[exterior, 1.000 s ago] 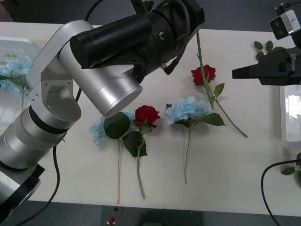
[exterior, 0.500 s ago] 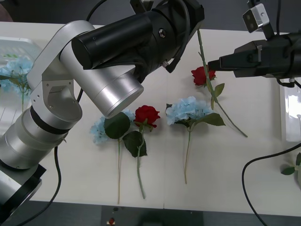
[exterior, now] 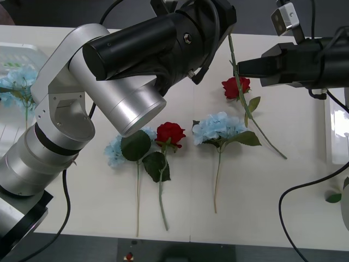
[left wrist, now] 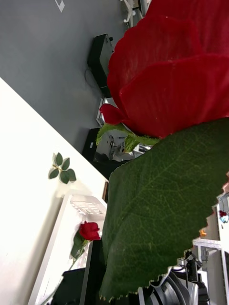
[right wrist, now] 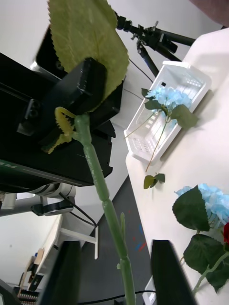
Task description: Put the red flowers into the right box and the blue flowers into the left box
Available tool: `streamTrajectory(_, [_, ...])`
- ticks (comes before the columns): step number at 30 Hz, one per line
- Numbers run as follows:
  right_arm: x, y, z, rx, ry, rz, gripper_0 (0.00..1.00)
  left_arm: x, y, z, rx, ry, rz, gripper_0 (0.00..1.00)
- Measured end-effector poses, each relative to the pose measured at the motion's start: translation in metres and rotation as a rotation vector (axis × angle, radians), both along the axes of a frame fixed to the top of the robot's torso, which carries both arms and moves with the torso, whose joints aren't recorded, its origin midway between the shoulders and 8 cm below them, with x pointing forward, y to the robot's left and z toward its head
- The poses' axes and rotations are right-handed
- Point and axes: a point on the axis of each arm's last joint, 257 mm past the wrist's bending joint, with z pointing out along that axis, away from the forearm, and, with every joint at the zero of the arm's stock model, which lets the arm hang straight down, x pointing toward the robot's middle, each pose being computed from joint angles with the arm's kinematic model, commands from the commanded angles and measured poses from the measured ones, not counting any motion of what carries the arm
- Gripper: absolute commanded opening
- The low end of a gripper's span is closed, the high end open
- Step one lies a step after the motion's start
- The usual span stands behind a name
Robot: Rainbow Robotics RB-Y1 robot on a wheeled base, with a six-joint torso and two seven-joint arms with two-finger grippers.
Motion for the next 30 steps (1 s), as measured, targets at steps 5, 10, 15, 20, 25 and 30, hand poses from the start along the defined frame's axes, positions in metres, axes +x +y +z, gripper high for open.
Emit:
streamTrajectory(5, [0.0002,0.0042,-0.0048,-0.009,0.029,0.0,0.0,0.0,0.0,0.0,0.0,0.0,0.0,0.0])
streamTrajectory(10, [-0.0012,0.0084,-0.0046,0.002,0.032,0.007,0.0,0.0005,0.0005,-0.0002,0.0,0.0,0.001,0.0])
streamTrajectory(15, [-0.0012,0.0084,-0.0046,0.002,0.032,0.007,0.0,0.0007,0.0007,-0.0002,0.001,0.0,0.002,0.0])
streamTrajectory(20, [-0.0013,0.0084,-0.0044,0.003,0.032,0.008,0.0,0.0007,0.0007,-0.0002,0.001,0.0,0.002,0.75])
streamTrajectory(25, [-0.0013,0.0084,-0.0041,0.004,0.032,0.008,0.0,0.0007,0.0007,-0.0002,0.001,0.0,0.002,1.0])
streamTrajectory(30, [-0.0014,0.0084,-0.0039,0.005,0.031,0.009,0.0,0.0007,0.0007,-0.0002,0.001,0.0,0.002,1.0])
